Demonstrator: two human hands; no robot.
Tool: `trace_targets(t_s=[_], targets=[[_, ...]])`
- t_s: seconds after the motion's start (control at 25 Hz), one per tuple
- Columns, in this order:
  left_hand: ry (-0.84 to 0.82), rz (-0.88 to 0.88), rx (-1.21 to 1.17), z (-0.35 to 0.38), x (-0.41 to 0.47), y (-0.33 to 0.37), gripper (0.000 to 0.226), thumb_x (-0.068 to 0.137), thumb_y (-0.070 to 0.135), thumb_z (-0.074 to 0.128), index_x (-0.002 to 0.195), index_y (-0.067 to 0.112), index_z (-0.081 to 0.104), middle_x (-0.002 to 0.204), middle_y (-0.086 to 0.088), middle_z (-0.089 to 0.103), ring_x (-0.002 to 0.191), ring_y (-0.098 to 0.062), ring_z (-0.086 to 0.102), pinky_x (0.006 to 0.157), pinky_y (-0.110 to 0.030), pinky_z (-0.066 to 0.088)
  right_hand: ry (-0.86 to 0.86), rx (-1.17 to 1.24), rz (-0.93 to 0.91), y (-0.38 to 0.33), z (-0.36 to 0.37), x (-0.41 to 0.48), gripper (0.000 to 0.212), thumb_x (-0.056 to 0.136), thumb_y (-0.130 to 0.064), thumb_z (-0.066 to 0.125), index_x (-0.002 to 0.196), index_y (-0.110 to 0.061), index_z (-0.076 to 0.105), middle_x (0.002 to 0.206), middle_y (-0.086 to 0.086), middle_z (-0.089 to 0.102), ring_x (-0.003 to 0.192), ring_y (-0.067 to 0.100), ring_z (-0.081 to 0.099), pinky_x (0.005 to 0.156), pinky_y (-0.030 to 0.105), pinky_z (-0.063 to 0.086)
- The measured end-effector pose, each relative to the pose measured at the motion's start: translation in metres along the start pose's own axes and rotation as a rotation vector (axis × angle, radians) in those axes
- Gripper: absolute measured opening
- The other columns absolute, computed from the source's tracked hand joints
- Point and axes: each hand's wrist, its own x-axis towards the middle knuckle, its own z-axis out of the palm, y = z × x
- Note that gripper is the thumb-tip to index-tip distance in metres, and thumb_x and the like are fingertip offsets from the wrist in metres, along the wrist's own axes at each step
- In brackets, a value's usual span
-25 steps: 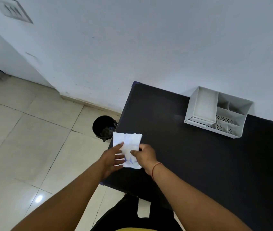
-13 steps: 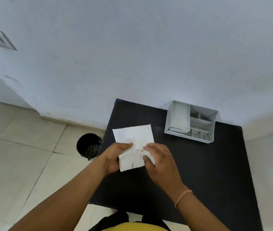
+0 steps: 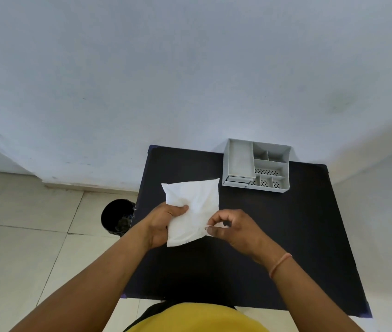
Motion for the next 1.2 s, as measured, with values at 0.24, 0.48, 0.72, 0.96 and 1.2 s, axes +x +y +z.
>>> trace_targets(t_s=[0.24, 0.48, 0.72, 0.96, 1.2], targets=[[0.042, -0.085, -0.103, 0.009, 0.003, 0.013, 0.042, 0.104, 0.028, 0.064, 0.141, 0.009, 0.062, 0.129, -0.024, 0.076, 0.118, -0.047, 0.071, 0.097, -0.063, 0.058, 0.159, -0.283, -0.09, -0.005, 0.004, 0.003, 0.022, 0.087, -0.04, 0.081, 0.103, -0.026, 0.079, 0.11, -0.006, 0.069, 0.101, 0.006, 0.062, 0.089, 0.025, 0.053], [0.167, -0.015, -0.092, 0.024, -0.005, 0.019, 0.07, 0.095, 0.067, 0.061, 0.133, 0.008, 0.06, 0.128, -0.023, 0.072, 0.112, -0.041, 0.075, 0.088, -0.055, 0.066, 0.461, 0.085, -0.032, -0.016, 0.004, 0.008, 0.014, 0.09, -0.031, 0.078, 0.093, -0.017, 0.079, 0.09, -0.004, 0.078, 0.081, 0.014, 0.073, 0.061, 0.027, 0.056], [0.032, 0.245, 0.368, 0.076, -0.041, 0.013, 0.041, 0.088, 0.032, 0.085, 0.123, 0.018, 0.069, 0.115, -0.009, 0.079, 0.096, -0.026, 0.083, 0.085, -0.048, 0.069, 0.411, 0.255, 0.021, -0.015, 0.02, 0.003, 0.007, 0.091, -0.025, 0.076, 0.087, -0.02, 0.073, 0.087, 0.001, 0.076, 0.082, 0.021, 0.075, 0.071, 0.036, 0.066], [0.109, 0.246, 0.435, 0.076, -0.041, 0.005, 0.021, 0.094, 0.028, 0.08, 0.108, 0.012, 0.077, 0.104, -0.012, 0.082, 0.089, -0.025, 0.084, 0.078, -0.046, 0.07, 0.245, 0.416, 0.073, -0.014, 0.025, -0.013, 0.016, 0.091, -0.02, 0.08, 0.105, -0.021, 0.073, 0.098, 0.003, 0.078, 0.093, 0.019, 0.078, 0.079, 0.034, 0.067], [0.174, 0.251, 0.385, 0.062, -0.041, 0.002, 0.015, 0.103, 0.017, 0.068, 0.108, 0.009, 0.08, 0.098, -0.011, 0.085, 0.087, -0.024, 0.084, 0.083, -0.047, 0.069, 0.347, 0.895, 0.206, -0.006, 0.031, -0.022, 0.012, 0.098, -0.014, 0.071, 0.108, -0.011, 0.074, 0.105, 0.013, 0.077, 0.094, 0.03, 0.073, 0.078, 0.036, 0.065]])
